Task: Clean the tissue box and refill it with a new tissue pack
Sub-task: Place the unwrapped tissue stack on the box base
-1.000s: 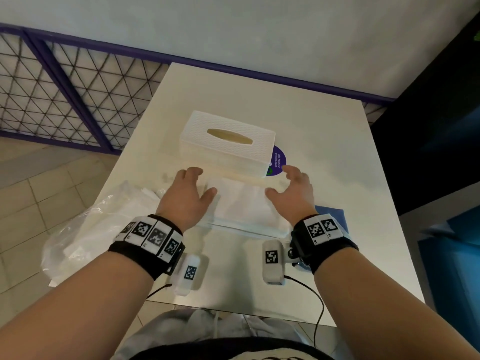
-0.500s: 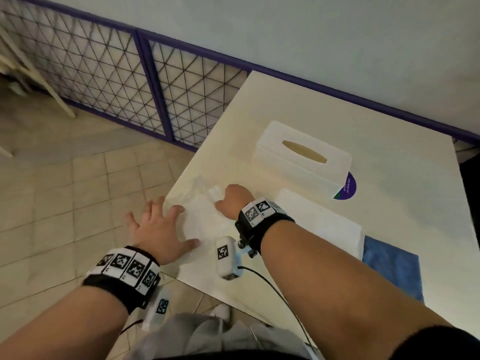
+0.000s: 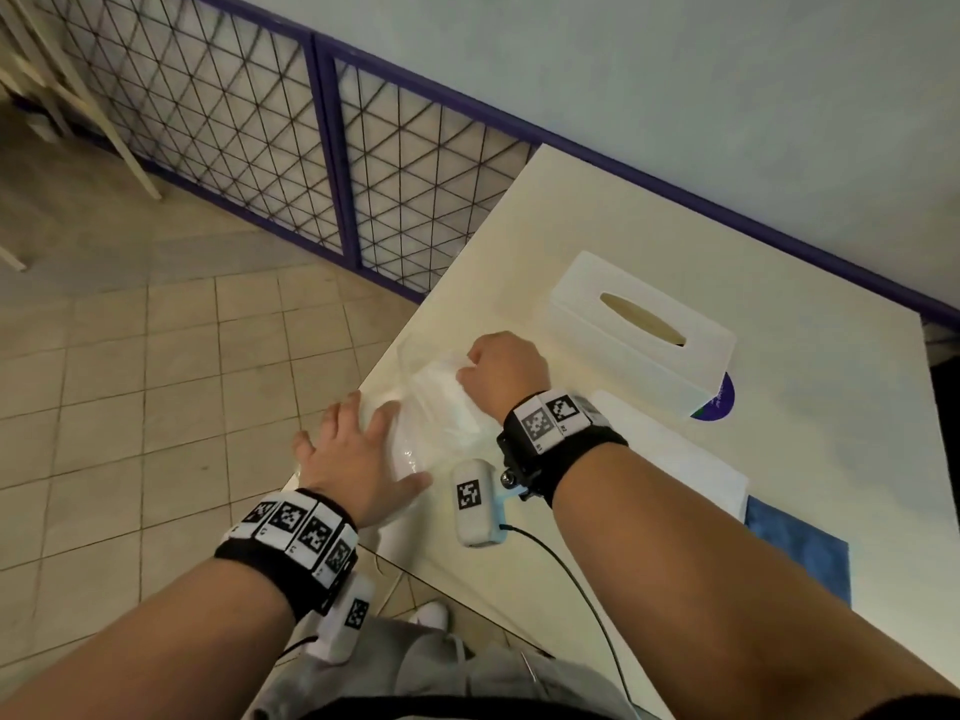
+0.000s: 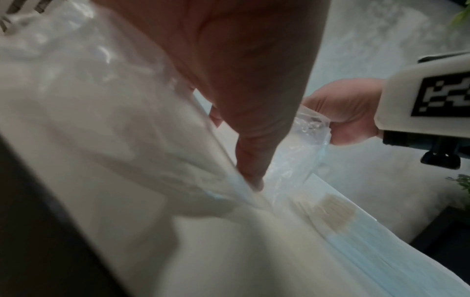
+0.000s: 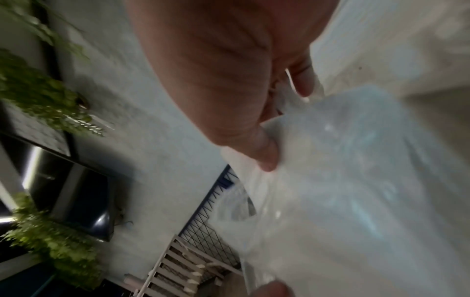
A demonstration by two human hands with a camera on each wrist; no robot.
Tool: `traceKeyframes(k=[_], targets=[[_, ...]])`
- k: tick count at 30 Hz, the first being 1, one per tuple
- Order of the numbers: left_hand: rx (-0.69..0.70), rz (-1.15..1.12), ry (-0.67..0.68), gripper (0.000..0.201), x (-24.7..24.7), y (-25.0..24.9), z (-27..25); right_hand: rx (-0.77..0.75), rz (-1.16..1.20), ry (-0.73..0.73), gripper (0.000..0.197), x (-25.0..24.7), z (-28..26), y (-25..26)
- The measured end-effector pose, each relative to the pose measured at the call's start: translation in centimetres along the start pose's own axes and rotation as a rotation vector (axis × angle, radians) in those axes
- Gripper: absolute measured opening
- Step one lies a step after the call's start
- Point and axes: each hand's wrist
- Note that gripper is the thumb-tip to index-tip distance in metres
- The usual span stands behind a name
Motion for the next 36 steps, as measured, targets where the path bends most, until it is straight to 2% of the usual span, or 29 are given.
traceKeyframes(k=[4, 9, 13, 17, 19, 21, 22, 23, 24, 25, 27, 28, 29, 32, 36], targets=[[-0.043, -0.011, 0.032, 0.098, -0.2, -1.2, 0.7, -0.005, 0.085, -0.132, 0.024, -2.5, -0.5, -1.7], [-0.038, 0.014, 0.074, 0.101, -0.2, -3.4, 1.7, 0.058, 0.268, -0.325, 0.011, -4.8, -1.1, -3.8], [-0.083, 0.094, 0.127, 0.089, 0.2, -4.7, 1.7, 0.108, 0.348, -0.423, 0.013, -7.3, -2.1, -6.5], [-0.211, 0.127, 0.165, 0.076, -0.8, -6.4, 1.7, 0.095, 0.24, -0.433, 0.021, -10.0, -3.7, -9.7], [-0.189, 0.098, 0.063, 0.061, -1.6, -7.6, 1.8, 0.062, 0.191, -0.445, 0.025, -11.2, -4.9, -11.4], [0.006, -0.173, -0.161, 0.058, -2.2, -9.1, 1.8, 0.028, 0.167, -0.462, 0.024, -12.0, -6.3, -13.0], [0.134, -0.418, -0.215, 0.064, -2.4, -10.1, 1.7, 0.02, 0.17, -0.478, 0.023, -12.3, -7.1, -13.8], [0.234, -0.714, -0.178, 0.073, -2.7, -11.3, 1.5, 0.017, 0.191, -0.489, 0.021, -12.5, -7.8, -14.5], [0.283, -0.988, -0.062, 0.083, -2.8, -12.5, 1.3, 0.022, 0.23, -0.502, 0.02, -12.7, -8.6, -15.4], [0.296, -1.191, 0.062, 0.091, -2.7, -13.6, 1.0, 0.037, 0.277, -0.516, 0.018, -12.8, -9.2, -16.1], [0.255, -1.445, 0.26, 0.104, -2.0, -15.2, 1.1, 0.084, 0.382, -0.537, 0.014, -12.5, -10.5, -17.7], [0.228, -1.495, 0.301, 0.102, -1.9, -16.0, 1.1, 0.11, 0.443, -0.549, 0.012, -12.0, -11.0, -18.5], [0.231, -1.495, 0.294, 0.092, -1.7, -16.7, 1.3, 0.14, 0.497, -0.566, 0.008, -11.3, -11.5, -19.3], [0.316, -1.312, 0.107, 0.042, -1.5, -19.3, 1.5, 0.235, 0.63, -0.575, 0.005, -8.1, -12.8, -21.9], [0.363, -1.229, 0.105, 0.033, 0.6, -21.0, 1.1, 0.354, 0.772, -0.524, 0.027, -2.0, -14.9, -24.5]])
Point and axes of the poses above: each hand's wrist, its own z-axis towards the middle knuckle, its own x-axis out of the palm, y = z × x, and after that the axes turned 12 degrees about -z, right-handed
